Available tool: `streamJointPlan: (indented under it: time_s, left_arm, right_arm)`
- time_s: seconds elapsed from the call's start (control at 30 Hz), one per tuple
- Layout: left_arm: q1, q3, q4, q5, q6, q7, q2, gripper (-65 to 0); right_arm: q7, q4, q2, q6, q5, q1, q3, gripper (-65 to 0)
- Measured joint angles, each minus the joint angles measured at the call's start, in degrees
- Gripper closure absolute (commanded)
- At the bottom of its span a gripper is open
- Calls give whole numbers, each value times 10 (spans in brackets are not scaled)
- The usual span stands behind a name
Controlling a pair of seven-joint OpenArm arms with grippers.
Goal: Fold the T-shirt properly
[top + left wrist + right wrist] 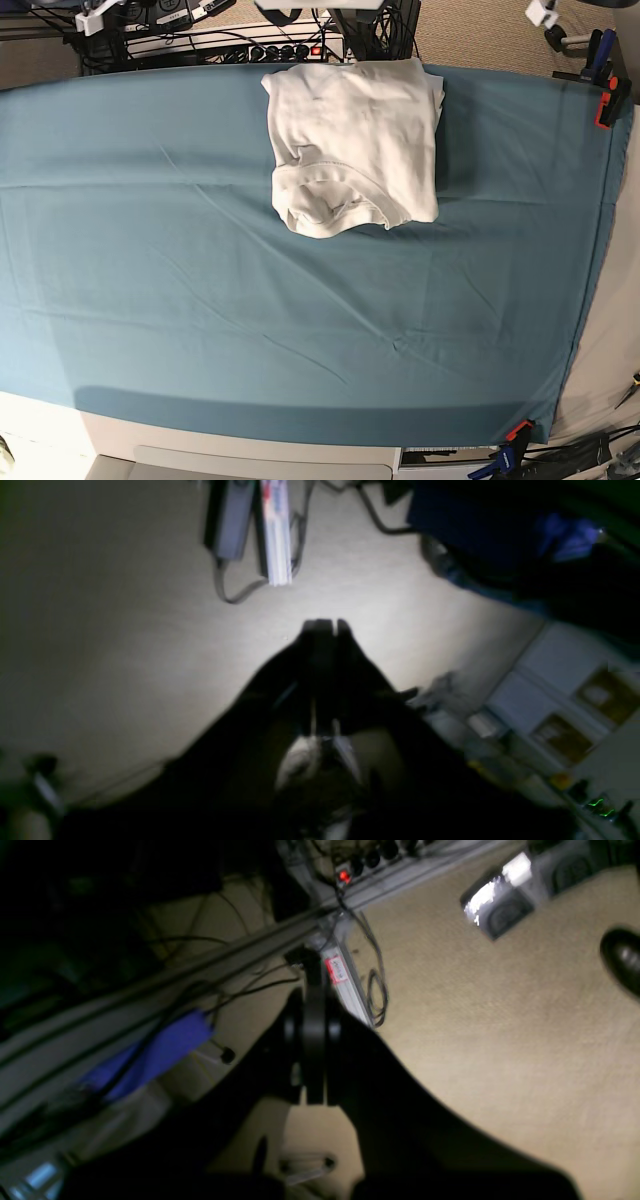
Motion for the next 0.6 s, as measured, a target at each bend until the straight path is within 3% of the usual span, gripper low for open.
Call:
streamJointPlan:
  time_s: [0.27, 0.43, 0.53, 0.6]
  left_arm:
    - [-148, 110, -256, 11, 0, -103, 4, 0]
    - [-233, 168, -365, 181, 4, -281, 28, 0]
    - [-277, 208, -421, 265, 23, -369, 48, 0]
    - [-298, 238, -454, 303, 61, -408, 60, 0]
  right_arm:
    - [232, -290, 37, -3, -231, 133, -87, 0]
    - [376, -431, 35, -4, -344, 215, -136, 0]
    - [446, -494, 27, -63, -398, 249, -164, 0]
    - [482, -516, 20, -93, -424, 261, -178, 0]
